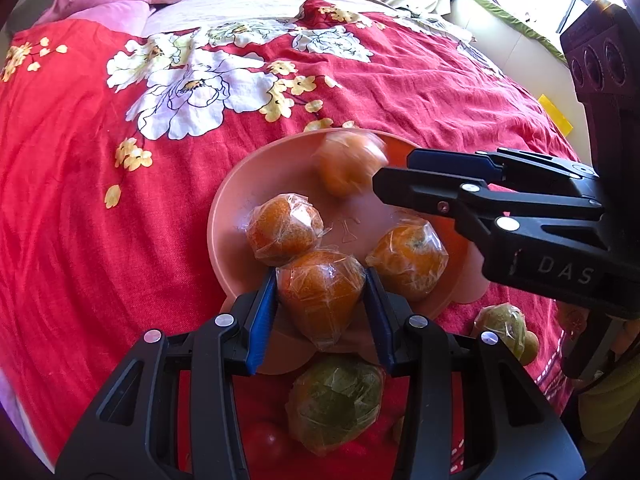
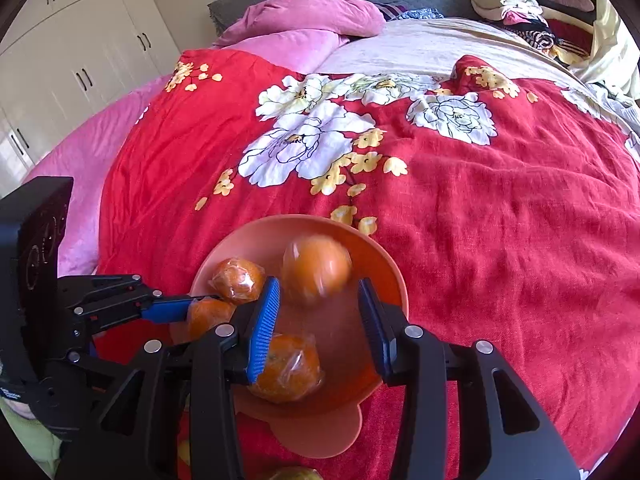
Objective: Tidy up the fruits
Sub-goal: 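Lower the right gripper's orange into the dish and open it while the left gripper holds its orange, then open the left gripper to drop its orange into the dish, then withdraw both grippers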
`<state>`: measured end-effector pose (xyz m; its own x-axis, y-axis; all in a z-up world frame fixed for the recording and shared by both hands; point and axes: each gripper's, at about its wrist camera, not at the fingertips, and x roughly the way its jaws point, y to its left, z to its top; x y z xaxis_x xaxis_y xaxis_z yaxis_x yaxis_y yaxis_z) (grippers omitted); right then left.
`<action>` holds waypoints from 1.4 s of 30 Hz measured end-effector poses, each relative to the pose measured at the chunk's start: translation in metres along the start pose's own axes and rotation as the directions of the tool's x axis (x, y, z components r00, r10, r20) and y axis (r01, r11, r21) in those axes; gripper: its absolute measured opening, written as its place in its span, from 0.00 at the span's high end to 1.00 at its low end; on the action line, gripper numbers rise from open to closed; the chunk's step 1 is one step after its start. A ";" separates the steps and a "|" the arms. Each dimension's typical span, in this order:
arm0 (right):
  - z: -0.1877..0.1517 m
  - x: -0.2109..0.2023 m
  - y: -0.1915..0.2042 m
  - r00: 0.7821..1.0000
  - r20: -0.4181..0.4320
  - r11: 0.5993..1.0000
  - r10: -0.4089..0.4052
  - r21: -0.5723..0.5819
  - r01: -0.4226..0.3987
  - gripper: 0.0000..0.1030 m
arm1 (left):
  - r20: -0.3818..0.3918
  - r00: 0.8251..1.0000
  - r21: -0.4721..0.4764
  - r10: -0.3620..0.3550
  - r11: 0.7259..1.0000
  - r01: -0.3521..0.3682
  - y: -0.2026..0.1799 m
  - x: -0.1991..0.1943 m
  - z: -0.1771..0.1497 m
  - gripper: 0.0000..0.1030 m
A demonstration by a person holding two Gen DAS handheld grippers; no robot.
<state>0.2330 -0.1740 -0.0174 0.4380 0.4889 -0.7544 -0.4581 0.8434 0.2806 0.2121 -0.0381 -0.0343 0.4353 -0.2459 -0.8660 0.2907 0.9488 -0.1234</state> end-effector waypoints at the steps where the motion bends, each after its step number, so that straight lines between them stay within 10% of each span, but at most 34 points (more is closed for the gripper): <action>1: 0.000 -0.001 -0.001 1.000 0.003 1.000 0.005 0.006 -0.005 0.61 | -0.001 1.000 0.001 -0.001 1.000 0.001 -0.001 0.000 0.000 0.67; 42: -0.030 -0.070 0.003 0.991 0.131 0.998 -0.030 0.050 0.023 0.28 | 0.059 0.998 -0.036 -0.006 0.999 0.009 0.000 -0.031 -0.005 0.46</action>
<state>0.1781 -0.2125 0.0184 0.5489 0.4886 -0.6782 -0.4084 0.8647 0.2924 0.1941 -0.0290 -0.0097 0.4832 -0.2633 -0.8349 0.2636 0.9532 -0.1480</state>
